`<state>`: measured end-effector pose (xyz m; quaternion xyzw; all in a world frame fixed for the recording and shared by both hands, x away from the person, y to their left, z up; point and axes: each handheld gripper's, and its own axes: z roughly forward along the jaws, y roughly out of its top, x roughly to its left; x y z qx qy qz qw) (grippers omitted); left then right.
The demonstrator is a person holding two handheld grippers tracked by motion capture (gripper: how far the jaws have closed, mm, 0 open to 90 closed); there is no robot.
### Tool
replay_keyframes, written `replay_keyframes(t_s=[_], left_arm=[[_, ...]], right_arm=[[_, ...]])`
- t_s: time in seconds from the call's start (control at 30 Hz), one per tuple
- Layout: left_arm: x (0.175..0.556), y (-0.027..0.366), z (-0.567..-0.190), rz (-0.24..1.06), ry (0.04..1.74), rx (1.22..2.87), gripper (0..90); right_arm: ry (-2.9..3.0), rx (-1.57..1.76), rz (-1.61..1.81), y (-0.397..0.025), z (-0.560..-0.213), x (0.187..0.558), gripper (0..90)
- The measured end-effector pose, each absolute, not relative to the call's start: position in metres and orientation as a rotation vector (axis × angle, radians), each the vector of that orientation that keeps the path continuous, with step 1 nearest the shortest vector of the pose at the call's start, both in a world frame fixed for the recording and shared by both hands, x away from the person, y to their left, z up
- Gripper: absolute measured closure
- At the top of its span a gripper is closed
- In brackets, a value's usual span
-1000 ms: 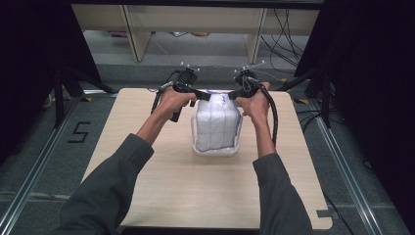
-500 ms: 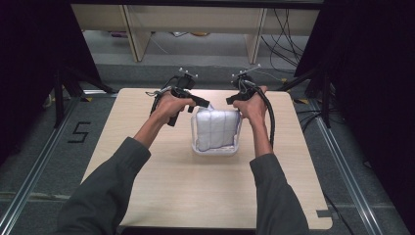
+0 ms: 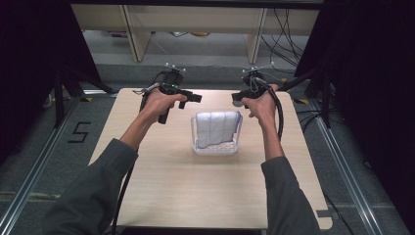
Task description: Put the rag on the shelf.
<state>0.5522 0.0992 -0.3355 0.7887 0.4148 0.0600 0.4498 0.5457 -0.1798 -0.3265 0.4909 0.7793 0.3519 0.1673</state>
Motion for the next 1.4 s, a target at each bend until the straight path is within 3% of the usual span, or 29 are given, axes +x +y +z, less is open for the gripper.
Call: replay_keyframes(t_s=[0.6,0.87,1.4], left_arm=[[0.512,0.128,-0.329,0.155,0.953,1.94,42.8],[0.483,0.133,-0.336,0.097,0.9,1.925,41.4],[0.444,0.134,-0.352,0.107,0.826,1.972,33.4]], right_arm=[[2.213,1.357,1.068,-0.194,-0.313,0.511,53.0],[2.209,1.35,1.111,-0.197,-0.314,0.494,49.8],[2.203,1.289,1.173,-0.198,-0.322,0.454,35.7]])
